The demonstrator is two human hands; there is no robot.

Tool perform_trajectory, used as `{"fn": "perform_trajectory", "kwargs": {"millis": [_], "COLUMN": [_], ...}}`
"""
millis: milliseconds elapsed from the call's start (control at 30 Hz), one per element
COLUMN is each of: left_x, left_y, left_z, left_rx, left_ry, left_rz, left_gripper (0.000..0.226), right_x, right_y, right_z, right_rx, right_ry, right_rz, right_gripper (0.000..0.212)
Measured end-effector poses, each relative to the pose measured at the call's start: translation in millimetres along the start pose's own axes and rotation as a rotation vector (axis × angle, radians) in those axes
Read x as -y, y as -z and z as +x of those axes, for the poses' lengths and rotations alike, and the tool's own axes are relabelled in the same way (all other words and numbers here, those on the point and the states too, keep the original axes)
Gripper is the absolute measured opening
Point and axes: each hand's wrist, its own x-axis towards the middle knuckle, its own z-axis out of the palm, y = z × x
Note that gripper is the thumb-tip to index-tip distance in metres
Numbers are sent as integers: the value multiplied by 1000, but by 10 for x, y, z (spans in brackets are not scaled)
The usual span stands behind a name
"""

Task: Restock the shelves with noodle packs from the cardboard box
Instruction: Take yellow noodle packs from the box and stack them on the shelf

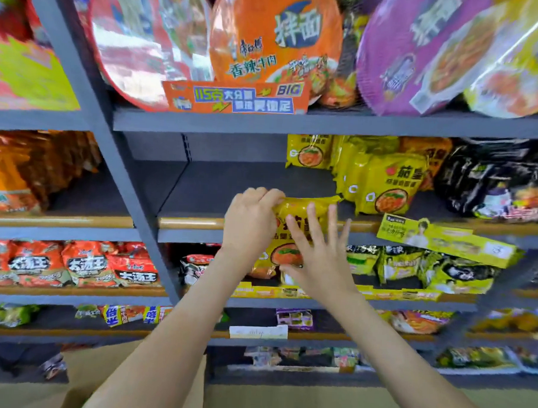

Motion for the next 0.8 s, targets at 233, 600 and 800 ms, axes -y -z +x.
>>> {"fn": "perform_trajectory", "kwargs": {"millis": [233,600,800], "left_x": [254,447,419], "left_y": [-262,-578,-636], "left_z": [529,534,-35], "left_rx": [320,277,304], "left_ry": [245,273,139], "left_rz": [-262,-281,-287], "left_gripper": [23,27,43], "right_x": [-162,-235,-383], "right_y": [-224,-379,-481], "right_z": [398,616,528], "right_rx": [103,204,267], "right_ry": [0,92,196], "right_rz": [51,-19,46], "right_gripper": [112,103,96]}}
